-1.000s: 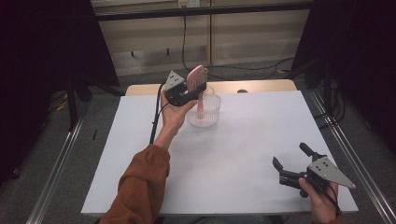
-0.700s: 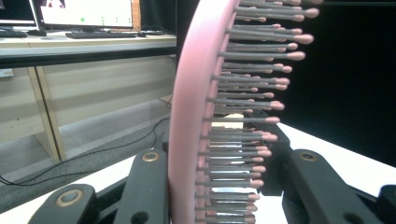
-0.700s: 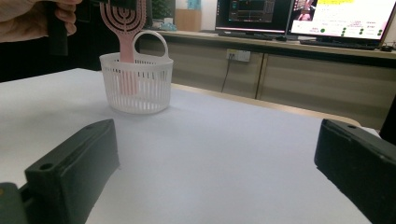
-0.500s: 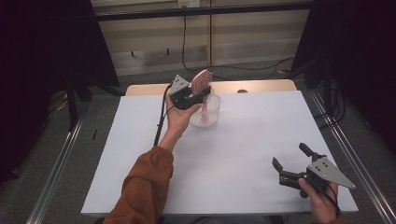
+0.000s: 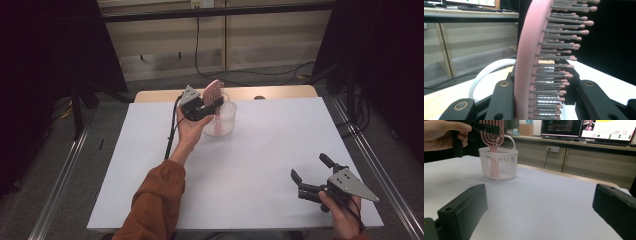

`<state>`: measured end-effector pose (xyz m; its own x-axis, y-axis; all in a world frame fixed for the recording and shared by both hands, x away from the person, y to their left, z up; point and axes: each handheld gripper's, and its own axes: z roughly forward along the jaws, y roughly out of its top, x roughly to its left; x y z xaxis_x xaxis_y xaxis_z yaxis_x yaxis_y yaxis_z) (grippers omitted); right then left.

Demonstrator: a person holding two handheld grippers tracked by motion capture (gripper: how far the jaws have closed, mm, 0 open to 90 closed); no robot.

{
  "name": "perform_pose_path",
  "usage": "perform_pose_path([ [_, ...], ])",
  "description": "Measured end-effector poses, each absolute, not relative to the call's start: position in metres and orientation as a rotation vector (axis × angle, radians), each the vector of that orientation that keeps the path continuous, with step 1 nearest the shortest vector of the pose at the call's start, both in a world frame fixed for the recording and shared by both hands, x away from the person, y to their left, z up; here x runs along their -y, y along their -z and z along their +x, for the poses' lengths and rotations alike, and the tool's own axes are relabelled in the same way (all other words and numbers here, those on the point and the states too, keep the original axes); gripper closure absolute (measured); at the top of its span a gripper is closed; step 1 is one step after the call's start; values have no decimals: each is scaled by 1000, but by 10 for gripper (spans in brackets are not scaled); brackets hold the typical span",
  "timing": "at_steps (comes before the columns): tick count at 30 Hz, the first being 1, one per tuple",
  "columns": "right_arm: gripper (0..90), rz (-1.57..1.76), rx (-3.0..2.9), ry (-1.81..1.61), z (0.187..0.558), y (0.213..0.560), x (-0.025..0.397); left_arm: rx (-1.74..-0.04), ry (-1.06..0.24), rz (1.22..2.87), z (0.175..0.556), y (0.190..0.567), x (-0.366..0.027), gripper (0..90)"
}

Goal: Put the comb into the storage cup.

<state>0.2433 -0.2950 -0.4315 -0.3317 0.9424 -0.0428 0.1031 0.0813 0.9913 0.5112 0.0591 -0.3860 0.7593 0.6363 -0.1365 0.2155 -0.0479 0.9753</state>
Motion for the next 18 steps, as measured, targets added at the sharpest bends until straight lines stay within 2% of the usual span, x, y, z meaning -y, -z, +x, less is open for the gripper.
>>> perform_pose_path([
  [18, 0, 1064, -1582, -1337, 244, 432, 295, -696, -448, 1678, 514, 383, -70, 584],
])
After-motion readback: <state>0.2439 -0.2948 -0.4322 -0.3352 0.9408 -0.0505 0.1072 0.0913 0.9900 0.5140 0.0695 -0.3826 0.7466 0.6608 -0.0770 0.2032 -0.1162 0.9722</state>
